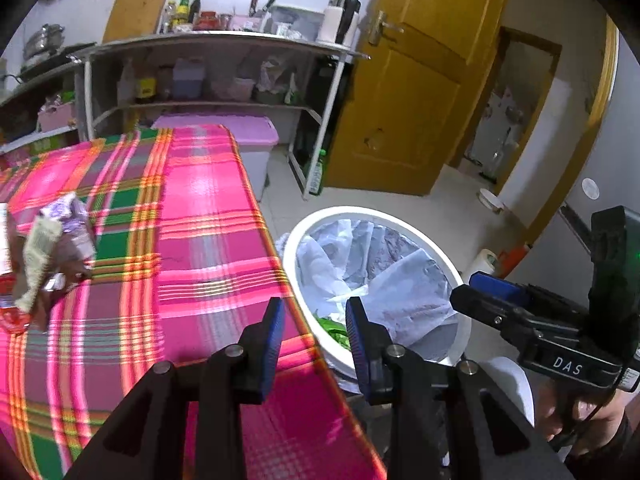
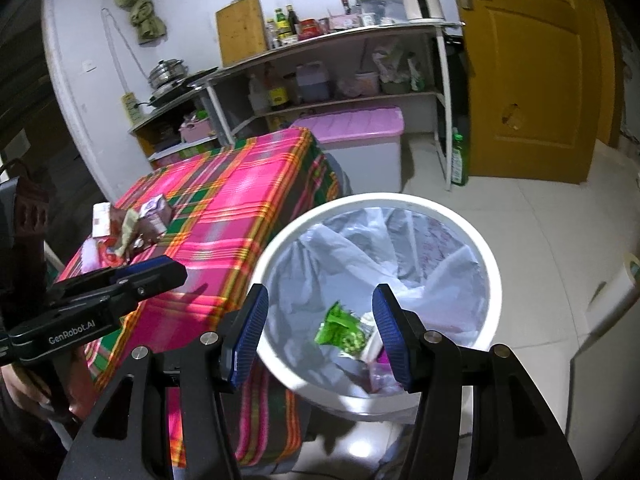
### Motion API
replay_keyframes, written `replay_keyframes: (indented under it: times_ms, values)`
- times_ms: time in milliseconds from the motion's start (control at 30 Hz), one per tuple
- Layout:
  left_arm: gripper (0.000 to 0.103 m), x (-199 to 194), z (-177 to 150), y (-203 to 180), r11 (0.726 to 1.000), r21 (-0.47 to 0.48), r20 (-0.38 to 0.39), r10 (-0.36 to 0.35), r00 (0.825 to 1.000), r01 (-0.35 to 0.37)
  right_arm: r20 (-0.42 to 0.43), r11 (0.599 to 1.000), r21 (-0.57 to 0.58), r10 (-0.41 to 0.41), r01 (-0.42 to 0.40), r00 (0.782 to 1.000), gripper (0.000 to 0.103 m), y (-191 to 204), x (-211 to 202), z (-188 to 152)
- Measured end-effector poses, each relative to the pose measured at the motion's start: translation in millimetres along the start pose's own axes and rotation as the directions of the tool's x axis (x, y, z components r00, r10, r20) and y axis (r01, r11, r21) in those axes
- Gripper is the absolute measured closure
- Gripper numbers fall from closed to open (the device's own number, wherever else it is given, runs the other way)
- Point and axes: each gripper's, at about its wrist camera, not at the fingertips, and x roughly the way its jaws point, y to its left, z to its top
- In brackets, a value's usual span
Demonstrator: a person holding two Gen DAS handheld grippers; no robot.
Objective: Collect trash
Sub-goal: 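Move both grippers back over the remaining trash on the table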
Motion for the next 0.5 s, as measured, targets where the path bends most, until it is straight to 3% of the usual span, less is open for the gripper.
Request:
replay_keyframes:
  times_ms: [500]
  values:
    - [0.072, -41.2, -22.1, 25.2, 0.993, -0.022, 0.078, 0.114, 0.990, -0.113, -0.015, 0.993, -0.086, 0.076, -0.077, 0.997, 0.048, 42.6, 5.0, -4.8]
